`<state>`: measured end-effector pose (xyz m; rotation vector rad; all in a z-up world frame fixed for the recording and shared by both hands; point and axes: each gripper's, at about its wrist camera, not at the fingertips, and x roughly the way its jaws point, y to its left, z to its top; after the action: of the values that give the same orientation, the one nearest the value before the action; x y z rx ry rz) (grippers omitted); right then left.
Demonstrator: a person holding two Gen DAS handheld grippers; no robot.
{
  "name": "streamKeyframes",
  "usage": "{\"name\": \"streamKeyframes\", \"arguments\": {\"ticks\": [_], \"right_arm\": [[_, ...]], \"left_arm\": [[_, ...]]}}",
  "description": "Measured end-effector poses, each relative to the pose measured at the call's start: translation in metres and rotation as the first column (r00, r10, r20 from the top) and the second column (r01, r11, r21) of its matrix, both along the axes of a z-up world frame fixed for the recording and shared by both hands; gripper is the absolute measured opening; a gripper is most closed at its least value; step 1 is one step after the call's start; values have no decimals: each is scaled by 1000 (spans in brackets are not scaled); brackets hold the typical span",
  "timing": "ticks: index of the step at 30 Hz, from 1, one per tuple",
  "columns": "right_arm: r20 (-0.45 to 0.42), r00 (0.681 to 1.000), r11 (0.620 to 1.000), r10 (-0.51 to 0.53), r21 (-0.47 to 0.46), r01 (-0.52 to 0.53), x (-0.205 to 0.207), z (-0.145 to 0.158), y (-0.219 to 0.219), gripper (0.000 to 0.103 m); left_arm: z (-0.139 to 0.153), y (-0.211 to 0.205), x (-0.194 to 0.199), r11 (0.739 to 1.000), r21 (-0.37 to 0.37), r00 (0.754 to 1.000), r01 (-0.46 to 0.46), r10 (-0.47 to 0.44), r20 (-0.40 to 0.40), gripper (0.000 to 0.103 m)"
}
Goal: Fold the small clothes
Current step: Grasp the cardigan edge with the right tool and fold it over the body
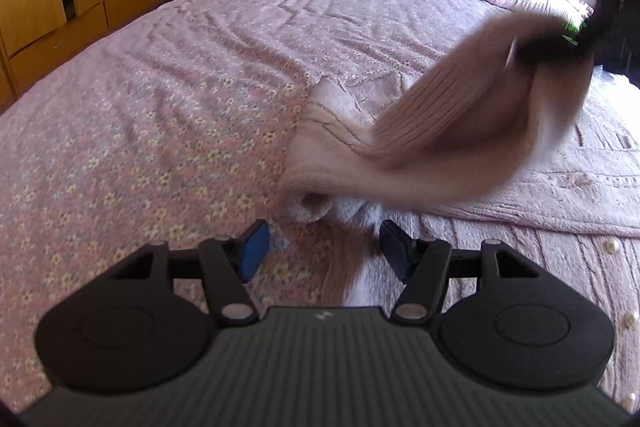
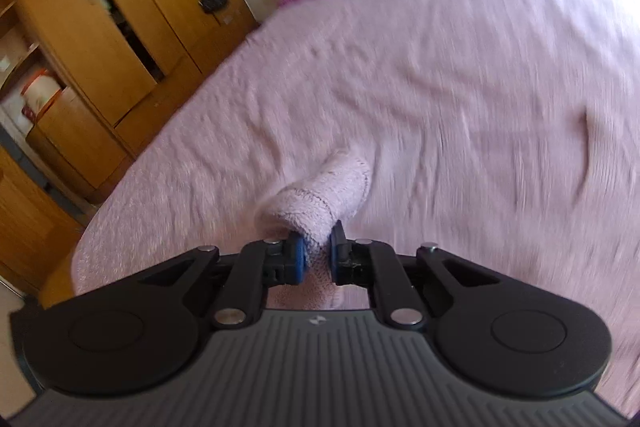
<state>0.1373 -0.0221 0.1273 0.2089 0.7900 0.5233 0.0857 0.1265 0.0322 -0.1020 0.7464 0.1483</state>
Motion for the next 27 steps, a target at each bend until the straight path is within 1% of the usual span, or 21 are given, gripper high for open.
{"name": "streamKeyframes", "arguments": {"ticks": [3,5,7,9,11,14,19,22,23,24,25,26,27], "right_arm": [[133,991,999,2,-32,2,-2,35,0,12],[221,975,998,7,-67,8,-9,55,-7,12],[298,954,992,1,-120,37,-16,68,-16,12],[336,942,986,-13,-154,69,-20,69,-30,12],[323,946,980,-40,-173,101,-21,62,-47,12],[269,959,969,-92,-199,149,-17,36,-72,12],[173,970,956,-170,-211,205,-16,-28,-108,12],[103,972,945,-213,-232,232,-17,-63,-119,14],[80,971,942,-227,-233,239,-19,-73,-122,16],[71,970,942,-231,-233,242,-22,-79,-124,26],[79,969,940,-234,-236,246,-25,-80,-126,41],[88,967,934,-240,-250,254,-28,-78,-127,49],[100,964,926,-246,-268,265,-30,-76,-127,60]], "left_arm": [[-2,-4,2,999,35,1000,4,-4,-2,63],[-3,-6,1,998,55,1000,15,-15,-5,63],[-5,-8,1,997,75,1000,23,-23,-10,63],[-6,-10,1,996,83,1000,24,-23,-13,65],[-7,-11,1,996,89,1000,22,-20,-14,65],[-7,-12,2,995,95,1000,26,-24,-17,65],[-2,-14,-1,996,84,999,41,-39,-36,64],[7,-15,-8,997,64,999,48,-46,-21,64],[11,-15,-11,997,59,999,53,-52,-11,64],[15,-15,-13,997,56,998,59,-60,-1,64],[19,-17,-15,996,57,998,67,-67,10,64],[23,-18,-16,996,60,997,72,-73,20,64],[27,-20,-16,995,62,997,73,-75,30,64]]}}
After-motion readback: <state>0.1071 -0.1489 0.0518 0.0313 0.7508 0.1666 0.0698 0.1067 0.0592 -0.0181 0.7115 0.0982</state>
